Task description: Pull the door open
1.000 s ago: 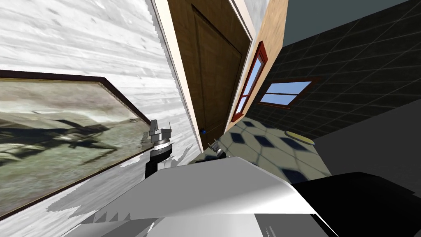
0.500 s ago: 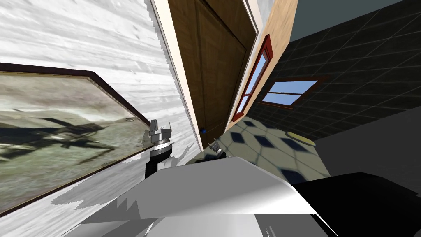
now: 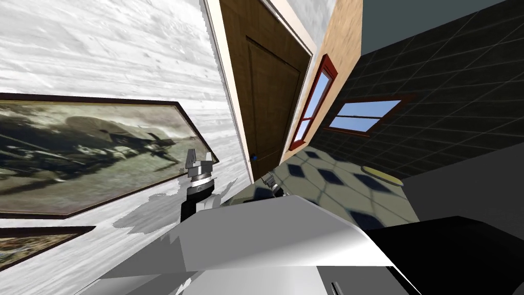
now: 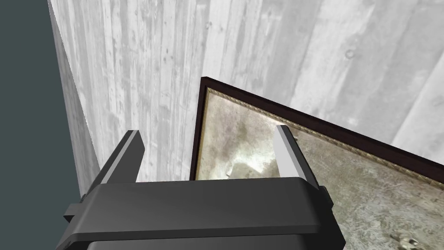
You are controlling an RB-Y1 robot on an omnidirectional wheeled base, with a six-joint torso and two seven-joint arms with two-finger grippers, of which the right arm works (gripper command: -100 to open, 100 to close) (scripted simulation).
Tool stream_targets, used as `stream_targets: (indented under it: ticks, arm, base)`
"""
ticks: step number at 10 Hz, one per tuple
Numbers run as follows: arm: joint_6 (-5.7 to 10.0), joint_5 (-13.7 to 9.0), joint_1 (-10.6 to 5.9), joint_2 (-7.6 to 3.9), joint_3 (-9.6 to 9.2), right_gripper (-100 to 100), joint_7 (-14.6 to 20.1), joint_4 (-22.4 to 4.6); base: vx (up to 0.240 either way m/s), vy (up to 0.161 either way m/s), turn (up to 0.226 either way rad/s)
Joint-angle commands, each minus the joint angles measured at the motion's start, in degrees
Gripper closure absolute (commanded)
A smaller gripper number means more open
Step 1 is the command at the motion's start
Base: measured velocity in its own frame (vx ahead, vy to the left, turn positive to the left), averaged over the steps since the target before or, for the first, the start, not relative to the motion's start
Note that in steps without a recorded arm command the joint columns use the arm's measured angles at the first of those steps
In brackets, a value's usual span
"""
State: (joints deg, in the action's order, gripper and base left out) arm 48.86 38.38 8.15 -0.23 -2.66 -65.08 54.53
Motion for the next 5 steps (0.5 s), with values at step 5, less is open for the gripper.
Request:
stream_targets:
  ticks: [5]
  arm:
    - [-1.14,-5.7,-4.12,-3.45,2.99,-100,-3.2,-4.0]
  base:
    - [-0.157,0.035,0.235]
